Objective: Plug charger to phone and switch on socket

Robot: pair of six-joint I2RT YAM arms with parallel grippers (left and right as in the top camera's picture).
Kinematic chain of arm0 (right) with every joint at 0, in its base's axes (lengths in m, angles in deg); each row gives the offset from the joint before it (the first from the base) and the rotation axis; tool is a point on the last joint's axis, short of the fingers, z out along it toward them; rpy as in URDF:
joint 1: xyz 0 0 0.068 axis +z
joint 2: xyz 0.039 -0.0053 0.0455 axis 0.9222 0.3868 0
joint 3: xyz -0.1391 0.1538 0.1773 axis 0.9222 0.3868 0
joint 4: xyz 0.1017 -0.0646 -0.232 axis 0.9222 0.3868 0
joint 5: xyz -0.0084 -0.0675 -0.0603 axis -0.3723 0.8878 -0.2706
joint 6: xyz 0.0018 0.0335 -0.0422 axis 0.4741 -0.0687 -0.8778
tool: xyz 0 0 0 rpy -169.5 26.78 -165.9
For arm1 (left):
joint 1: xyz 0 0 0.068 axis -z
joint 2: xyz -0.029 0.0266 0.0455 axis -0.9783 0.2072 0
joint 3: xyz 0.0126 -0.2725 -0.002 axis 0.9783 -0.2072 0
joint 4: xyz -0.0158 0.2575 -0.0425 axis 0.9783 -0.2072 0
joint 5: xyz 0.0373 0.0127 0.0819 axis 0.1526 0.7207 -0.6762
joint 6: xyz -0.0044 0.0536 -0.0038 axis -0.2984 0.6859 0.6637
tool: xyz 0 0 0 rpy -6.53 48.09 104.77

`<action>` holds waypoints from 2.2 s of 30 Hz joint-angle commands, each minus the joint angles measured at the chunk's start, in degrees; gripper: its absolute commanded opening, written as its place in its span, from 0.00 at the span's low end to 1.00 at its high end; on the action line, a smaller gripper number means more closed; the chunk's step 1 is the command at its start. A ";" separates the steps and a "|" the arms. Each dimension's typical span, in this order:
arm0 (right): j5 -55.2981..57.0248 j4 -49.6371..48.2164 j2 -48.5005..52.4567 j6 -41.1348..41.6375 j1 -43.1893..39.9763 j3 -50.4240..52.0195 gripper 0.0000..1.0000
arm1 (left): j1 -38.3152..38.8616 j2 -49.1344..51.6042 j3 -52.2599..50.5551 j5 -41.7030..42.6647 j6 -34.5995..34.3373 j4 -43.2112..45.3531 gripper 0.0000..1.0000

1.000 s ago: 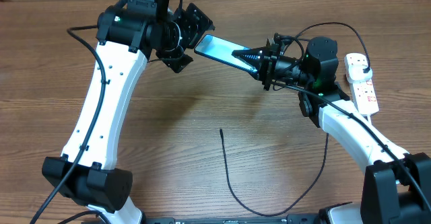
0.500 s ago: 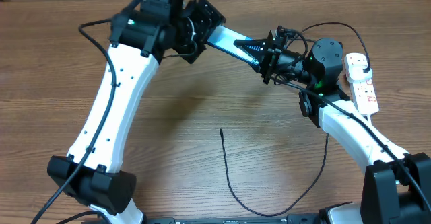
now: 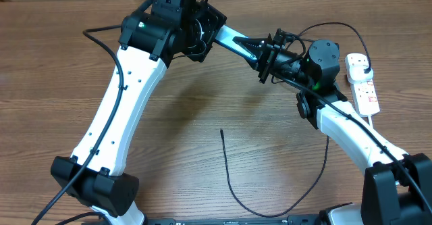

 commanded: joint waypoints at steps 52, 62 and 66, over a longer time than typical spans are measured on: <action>4.13 -1.18 -0.48 7.93 2.19 -1.27 0.04 | 0.44 5.16 0.57 -1.60 -4.63 0.44 0.04; 5.27 0.26 -0.48 7.93 2.16 -1.25 0.04 | 0.39 5.14 0.57 -1.55 -4.66 0.66 1.00; 5.22 0.37 -0.48 7.93 2.16 -1.25 0.04 | 0.33 5.14 0.57 -2.05 -4.63 0.68 1.00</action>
